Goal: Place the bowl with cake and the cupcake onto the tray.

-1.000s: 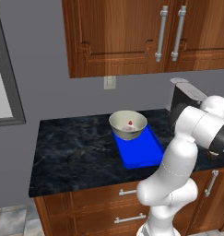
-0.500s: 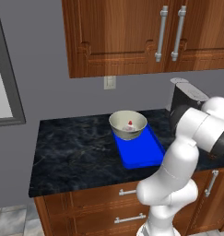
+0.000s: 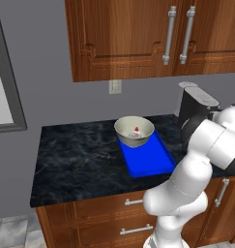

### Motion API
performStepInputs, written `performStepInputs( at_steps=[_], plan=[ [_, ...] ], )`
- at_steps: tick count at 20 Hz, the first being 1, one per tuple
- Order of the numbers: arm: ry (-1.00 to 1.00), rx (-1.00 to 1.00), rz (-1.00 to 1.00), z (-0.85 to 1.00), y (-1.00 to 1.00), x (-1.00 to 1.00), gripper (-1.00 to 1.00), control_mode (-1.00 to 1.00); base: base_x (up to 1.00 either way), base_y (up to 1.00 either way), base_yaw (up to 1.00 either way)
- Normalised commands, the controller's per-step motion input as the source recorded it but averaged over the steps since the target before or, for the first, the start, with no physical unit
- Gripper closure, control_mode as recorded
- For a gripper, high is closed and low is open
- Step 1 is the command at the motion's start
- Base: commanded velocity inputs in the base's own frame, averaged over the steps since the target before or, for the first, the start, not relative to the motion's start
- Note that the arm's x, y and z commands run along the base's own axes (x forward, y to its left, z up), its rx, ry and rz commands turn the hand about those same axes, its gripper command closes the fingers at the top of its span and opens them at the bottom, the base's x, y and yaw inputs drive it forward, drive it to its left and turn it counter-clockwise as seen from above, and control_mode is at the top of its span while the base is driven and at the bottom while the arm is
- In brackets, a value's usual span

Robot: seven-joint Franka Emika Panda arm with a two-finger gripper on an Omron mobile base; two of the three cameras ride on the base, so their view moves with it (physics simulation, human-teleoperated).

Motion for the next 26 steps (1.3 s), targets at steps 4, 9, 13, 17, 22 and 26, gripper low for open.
performStepInputs(
  at_steps=[4, 9, 13, 17, 22, 26],
  plan=[
    [0.00, -0.01, 0.00, -0.08, 0.04, 0.02, -1.00, -1.00, 0.00, 0.00, 0.00],
    [0.00, -0.02, 0.00, -0.13, -0.11, 0.00, -1.00, -1.00, 0.00, 0.00, 0.00],
    [0.00, -0.01, 0.00, -0.11, -0.18, 0.00, -1.00, -1.00, 0.00, 0.00, 0.00],
    [0.00, 0.00, 0.00, -0.02, -0.11, 0.04, -1.00, -1.00, 0.00, 0.00, 0.00],
    [0.00, 0.00, 0.00, 0.00, 0.00, 0.05, -1.00, -1.00, 0.00, 0.00, 0.00],
    [0.00, 0.01, 0.00, 0.00, 0.00, 0.09, -1.00, -1.00, 0.00, 0.00, 0.00]
  ],
)
